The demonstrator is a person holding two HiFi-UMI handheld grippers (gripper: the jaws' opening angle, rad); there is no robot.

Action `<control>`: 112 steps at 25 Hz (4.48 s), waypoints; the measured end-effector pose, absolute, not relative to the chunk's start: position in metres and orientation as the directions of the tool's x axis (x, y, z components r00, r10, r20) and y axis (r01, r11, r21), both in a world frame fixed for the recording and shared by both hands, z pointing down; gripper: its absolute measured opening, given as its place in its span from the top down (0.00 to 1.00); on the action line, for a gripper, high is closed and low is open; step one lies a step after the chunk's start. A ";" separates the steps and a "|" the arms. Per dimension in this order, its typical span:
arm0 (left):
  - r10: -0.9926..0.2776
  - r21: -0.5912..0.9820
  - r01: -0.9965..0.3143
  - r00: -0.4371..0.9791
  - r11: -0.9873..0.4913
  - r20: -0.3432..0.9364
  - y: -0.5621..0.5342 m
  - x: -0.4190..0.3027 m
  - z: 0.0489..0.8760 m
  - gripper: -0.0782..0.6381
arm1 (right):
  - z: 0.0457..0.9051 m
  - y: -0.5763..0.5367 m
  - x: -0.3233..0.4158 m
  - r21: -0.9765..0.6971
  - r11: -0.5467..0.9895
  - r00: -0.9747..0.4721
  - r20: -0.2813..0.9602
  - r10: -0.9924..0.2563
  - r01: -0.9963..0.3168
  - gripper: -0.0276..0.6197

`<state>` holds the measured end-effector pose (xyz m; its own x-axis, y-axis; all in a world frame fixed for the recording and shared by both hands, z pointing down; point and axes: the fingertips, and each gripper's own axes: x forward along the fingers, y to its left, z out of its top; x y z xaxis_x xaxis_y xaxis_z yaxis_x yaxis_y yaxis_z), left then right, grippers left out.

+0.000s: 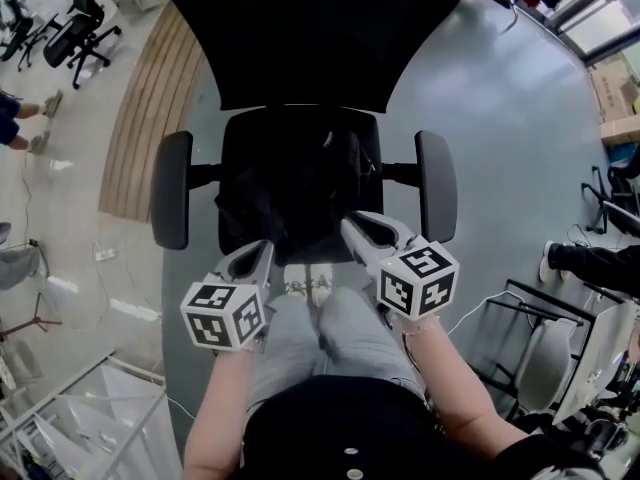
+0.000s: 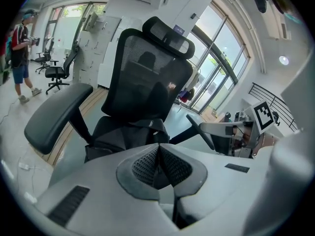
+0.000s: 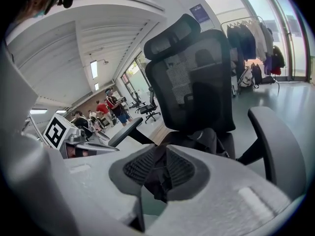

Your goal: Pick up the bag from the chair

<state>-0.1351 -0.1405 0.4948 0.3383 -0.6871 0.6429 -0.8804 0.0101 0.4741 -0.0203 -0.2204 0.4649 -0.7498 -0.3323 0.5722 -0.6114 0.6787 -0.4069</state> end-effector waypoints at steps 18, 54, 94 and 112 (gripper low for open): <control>-0.649 0.451 -0.885 0.276 0.116 0.709 -0.152 -0.149 0.584 0.87 | 0.538 -0.280 -0.009 -0.378 0.589 -0.666 0.625 -0.407 -0.714 0.75; -0.568 0.258 -0.866 -0.036 0.428 0.822 -0.170 -0.177 0.711 0.40 | 0.701 -0.373 -0.011 -0.182 0.620 -0.510 0.759 -0.404 -0.763 0.51; -0.541 0.309 -0.891 0.088 0.333 0.837 -0.160 -0.197 0.701 0.72 | 0.702 -0.289 -0.013 -0.352 0.600 -0.596 0.756 -0.270 -0.719 0.89; -0.603 0.357 -0.900 0.144 0.249 0.785 -0.147 -0.194 0.642 0.78 | 0.648 -0.240 -0.004 -0.370 0.588 -0.611 0.740 -0.281 -0.719 0.90</control>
<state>-0.1935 -0.1466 0.6415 0.1442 -0.6031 0.7845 -0.9004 0.2489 0.3569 -0.0042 -0.2397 0.6479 -0.6107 -0.2808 0.7404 -0.7191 0.5883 -0.3699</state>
